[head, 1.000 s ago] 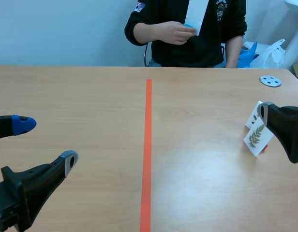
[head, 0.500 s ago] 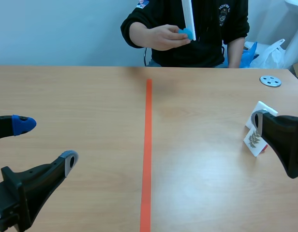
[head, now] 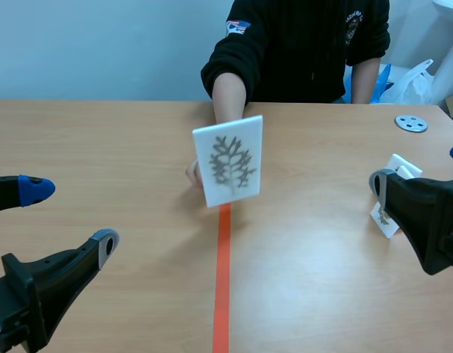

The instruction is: Sort the leaf by its shape. The table is split by an orange tape line. A compound leaf with several leaflets goes to the left side, a simple leaf with one blade goes to the right side. Return to the home posture when a red brick is placed on the table.

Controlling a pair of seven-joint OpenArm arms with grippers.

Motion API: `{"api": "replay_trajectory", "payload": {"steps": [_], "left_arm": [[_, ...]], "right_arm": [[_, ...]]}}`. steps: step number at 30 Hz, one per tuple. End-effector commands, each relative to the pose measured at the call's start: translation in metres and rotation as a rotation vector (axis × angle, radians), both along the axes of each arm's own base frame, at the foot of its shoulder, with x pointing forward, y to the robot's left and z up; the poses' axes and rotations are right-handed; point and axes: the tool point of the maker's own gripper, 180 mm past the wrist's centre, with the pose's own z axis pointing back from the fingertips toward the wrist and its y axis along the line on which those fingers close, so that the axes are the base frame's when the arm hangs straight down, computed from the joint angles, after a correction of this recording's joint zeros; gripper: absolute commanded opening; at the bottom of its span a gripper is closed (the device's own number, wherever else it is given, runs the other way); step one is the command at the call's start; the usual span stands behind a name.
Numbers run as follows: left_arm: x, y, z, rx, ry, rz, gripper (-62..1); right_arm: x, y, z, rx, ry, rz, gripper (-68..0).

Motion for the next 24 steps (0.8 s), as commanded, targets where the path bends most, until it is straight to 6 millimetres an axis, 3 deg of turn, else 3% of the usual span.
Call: {"api": "replay_trajectory", "payload": {"steps": [1, 12, 24], "left_arm": [[0.002, -0.005, 0.010, -0.024, -0.030, -0.005, 1.4], [0.002, -0.005, 0.010, -0.024, -0.030, -0.005, 1.4], [0.002, -0.005, 0.010, -0.024, -0.030, -0.005, 1.4]], "right_arm": [[0.004, 0.001, 0.007, 0.007, -0.028, 0.003, 0.4], [0.008, 0.006, 0.004, -0.003, -0.032, 0.021, 0.4], [0.031, 0.039, -0.044, -0.037, -0.015, 0.120, 0.4]]}}
